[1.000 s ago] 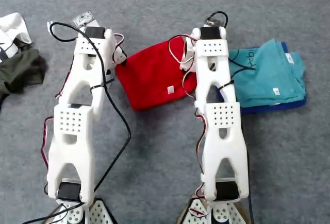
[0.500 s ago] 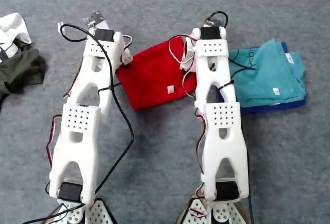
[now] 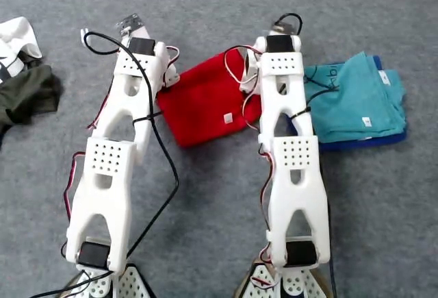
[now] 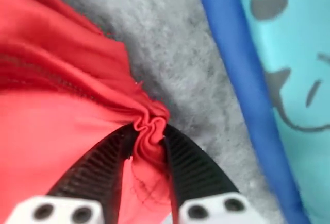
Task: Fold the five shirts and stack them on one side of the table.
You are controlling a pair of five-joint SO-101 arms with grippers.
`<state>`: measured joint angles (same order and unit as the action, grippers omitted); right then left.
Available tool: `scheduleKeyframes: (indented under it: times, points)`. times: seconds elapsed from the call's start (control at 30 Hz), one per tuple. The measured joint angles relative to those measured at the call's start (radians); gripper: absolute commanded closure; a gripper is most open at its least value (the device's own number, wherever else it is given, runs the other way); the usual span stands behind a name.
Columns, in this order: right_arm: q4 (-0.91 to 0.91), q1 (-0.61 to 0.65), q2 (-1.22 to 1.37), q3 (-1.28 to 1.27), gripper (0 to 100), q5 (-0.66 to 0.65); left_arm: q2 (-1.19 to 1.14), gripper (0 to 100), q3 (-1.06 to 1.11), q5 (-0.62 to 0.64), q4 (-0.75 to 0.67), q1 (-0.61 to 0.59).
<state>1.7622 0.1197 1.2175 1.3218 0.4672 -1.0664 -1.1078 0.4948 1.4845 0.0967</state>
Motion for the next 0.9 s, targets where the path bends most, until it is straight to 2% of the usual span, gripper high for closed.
scheduleKeyframes:
  times: [0.17,0.33,0.43,0.7,0.9]
  points:
    - [0.006,-0.014,0.002,0.104,99.7,-0.04,-0.003,98,-0.087,0.002,0.026,0.0]
    - [0.006,-0.04,0.002,0.275,99.7,-0.101,-0.008,98,-0.339,0.005,0.11,0.023]
    - [0.006,-0.054,-0.008,0.288,99.7,-0.123,-0.008,98,-0.451,0.021,0.121,0.046]
    - [0.006,-0.149,-0.153,0.288,99.7,-0.146,-0.008,98,-0.488,0.075,0.114,0.141]
    - [0.006,-0.226,-0.247,0.265,99.7,-0.23,-0.008,98,-0.488,0.097,0.011,0.196]
